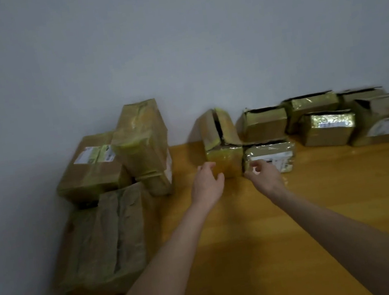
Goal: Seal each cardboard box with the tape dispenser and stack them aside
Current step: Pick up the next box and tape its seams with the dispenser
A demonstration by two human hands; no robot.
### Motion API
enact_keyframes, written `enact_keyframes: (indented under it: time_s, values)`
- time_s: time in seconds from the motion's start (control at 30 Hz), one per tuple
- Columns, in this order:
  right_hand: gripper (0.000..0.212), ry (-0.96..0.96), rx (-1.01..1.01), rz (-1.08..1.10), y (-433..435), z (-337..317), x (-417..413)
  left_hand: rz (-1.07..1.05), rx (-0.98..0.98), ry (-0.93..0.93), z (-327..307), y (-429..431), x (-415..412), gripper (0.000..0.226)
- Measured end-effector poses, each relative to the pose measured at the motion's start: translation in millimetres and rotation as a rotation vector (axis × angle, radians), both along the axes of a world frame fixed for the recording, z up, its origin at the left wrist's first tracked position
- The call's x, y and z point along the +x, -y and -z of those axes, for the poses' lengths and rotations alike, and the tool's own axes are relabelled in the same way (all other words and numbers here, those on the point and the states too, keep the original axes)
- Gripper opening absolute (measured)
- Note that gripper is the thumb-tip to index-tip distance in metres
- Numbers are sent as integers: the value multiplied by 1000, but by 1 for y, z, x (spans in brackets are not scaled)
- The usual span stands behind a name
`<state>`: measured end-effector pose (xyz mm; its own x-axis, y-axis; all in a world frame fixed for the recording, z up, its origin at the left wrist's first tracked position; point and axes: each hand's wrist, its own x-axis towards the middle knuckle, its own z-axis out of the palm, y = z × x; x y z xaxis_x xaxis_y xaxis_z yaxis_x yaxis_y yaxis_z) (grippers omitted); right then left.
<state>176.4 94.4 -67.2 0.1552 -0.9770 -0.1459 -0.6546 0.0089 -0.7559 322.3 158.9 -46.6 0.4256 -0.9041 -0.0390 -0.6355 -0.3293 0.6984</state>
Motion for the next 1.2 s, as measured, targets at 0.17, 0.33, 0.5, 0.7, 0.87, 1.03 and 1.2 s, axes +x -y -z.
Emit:
enact_keyframes:
  time_s: [0.17,0.33,0.5,0.7,0.87,1.03,1.2]
  values:
    - [49,58,-3,203,74,18,-79,-44,73,-196,21,59,-56,57]
    - [72,153,180,46,134,44,-115,-320,154,-349,43,113,-106,53]
    - [35,69,245,-182,167,63,-130,-502,83,-466,53,134,-149,71]
    - [10,16,206,-229,186,62,-191,-505,106,-357,65,132,-184,77]
    - [17,-65,222,-250,169,51,-259,-189,52,-167,73,125,-215,88]
    - [21,-106,193,-130,134,49,-322,-10,16,-157,85,109,-275,65]
    - [46,-26,195,18,117,50,-363,-42,-85,-169,96,87,-322,55]
